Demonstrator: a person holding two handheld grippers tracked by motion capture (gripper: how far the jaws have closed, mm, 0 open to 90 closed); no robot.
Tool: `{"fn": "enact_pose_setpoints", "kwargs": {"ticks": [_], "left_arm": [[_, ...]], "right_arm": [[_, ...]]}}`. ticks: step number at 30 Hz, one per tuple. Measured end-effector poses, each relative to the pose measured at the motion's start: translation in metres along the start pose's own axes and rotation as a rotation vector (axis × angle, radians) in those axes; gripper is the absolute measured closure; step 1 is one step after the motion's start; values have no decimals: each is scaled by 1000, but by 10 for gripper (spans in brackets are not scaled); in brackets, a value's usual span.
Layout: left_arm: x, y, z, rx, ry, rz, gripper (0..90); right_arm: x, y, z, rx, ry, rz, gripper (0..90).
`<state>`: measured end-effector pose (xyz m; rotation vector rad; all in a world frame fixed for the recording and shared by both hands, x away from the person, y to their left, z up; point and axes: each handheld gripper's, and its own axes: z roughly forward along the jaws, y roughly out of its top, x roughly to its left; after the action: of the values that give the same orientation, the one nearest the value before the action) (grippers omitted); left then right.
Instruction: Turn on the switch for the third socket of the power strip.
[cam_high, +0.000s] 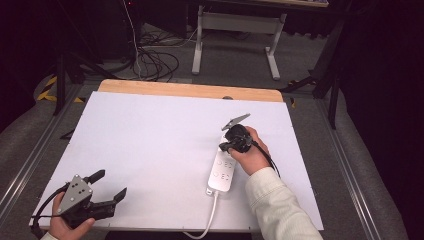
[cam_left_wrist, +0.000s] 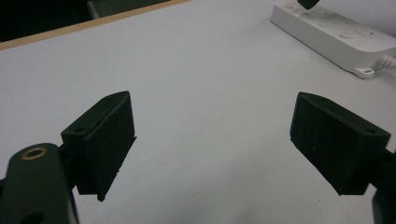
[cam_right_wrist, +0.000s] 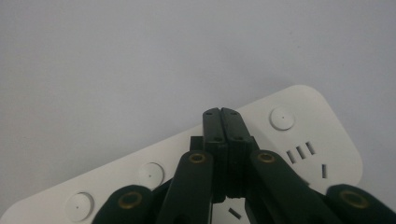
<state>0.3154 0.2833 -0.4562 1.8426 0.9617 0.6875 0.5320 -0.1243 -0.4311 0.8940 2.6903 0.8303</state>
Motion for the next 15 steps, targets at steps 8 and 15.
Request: {"fn": "enact_pose_setpoints", "kwargs": {"ticks": [8,15], "left_arm": [[0,0,0,2,-1,1,145],[0,0,0,2,0,2,145]], "right_arm": [[0,-1,2,20,6,2,900],[1,-1,5,23,-6,-2,900]]}}
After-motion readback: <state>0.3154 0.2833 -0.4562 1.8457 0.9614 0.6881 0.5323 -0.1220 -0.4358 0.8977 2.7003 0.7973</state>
